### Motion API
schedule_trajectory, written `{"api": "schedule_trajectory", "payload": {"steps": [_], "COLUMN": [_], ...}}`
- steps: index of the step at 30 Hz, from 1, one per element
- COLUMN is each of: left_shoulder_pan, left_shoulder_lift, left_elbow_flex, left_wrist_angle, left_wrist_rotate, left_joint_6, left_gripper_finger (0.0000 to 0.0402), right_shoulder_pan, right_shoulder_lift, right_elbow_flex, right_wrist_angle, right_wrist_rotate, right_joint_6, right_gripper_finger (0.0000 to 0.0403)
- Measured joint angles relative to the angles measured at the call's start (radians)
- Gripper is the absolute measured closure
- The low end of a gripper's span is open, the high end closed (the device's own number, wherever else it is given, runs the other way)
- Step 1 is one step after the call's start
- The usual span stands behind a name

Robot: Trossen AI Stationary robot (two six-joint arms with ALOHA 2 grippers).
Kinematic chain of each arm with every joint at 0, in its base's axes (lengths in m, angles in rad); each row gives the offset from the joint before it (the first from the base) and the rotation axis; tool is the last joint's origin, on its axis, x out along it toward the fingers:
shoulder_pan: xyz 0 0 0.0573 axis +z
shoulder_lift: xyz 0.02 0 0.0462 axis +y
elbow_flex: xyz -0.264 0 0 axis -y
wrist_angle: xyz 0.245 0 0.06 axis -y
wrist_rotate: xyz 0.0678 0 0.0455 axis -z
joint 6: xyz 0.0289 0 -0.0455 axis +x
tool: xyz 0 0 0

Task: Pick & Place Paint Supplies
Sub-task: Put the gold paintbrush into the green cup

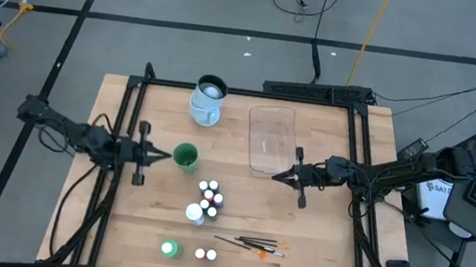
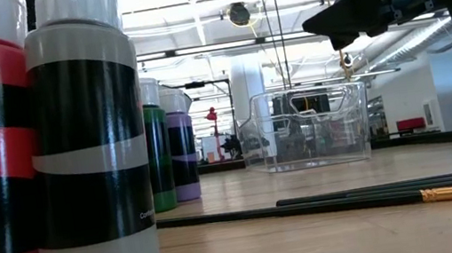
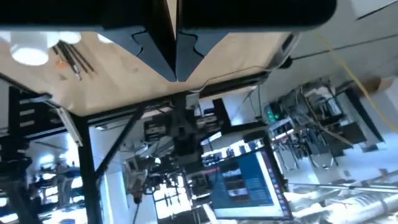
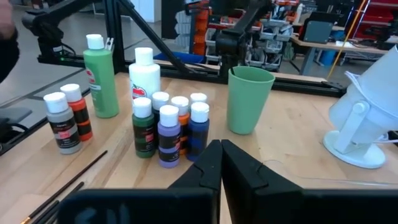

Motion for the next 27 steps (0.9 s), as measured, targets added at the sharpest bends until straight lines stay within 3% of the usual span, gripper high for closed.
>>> {"api": "schedule_trajectory", "payload": {"steps": [4, 6, 9, 13, 18, 23, 27], "left_shoulder_pan": [0.095, 0.127, 0.155, 0.18, 0.185, 0.185, 0.186], "left_shoulder_lift": [-0.102, -0.121, -0.118, -0.1, -0.073, -0.057, -0.058], "left_elbow_flex": [-0.032, -0.08, -0.148, -0.237, -0.234, -0.234, -0.234], "left_wrist_angle": [-0.064, 0.0, 0.126, 0.232, 0.191, 0.198, 0.221], "left_wrist_rotate": [0.086, 0.169, 0.18, 0.182, 0.202, 0.203, 0.197], "left_joint_6": [-0.078, -0.081, -0.073, -0.046, -0.077, -0.084, -0.052], "left_gripper_finger": [0.0401, 0.0401, 0.0401, 0.0401, 0.0396, 0.0388, 0.0387], "right_shoulder_pan": [0.006, 0.016, 0.048, 0.142, 0.308, 0.441, 0.504], "right_shoulder_lift": [0.0, 0.0, -0.001, 0.002, 0.076, 0.204, 0.326], "right_elbow_flex": [0.0, 0.007, 0.044, 0.207, 0.459, 0.638, 0.695], "right_wrist_angle": [0.026, 0.021, -0.058, -0.45, -0.929, -1.262, -1.399], "right_wrist_rotate": [0.001, 0.003, 0.055, 0.199, 0.371, 0.442, 0.439], "right_joint_6": [-0.049, -0.065, -0.071, -0.063, 0.1, 0.38, 0.584], "right_gripper_finger": [0.0402, 0.0403, 0.0403, 0.0403, 0.0403, 0.0403, 0.0392]}}
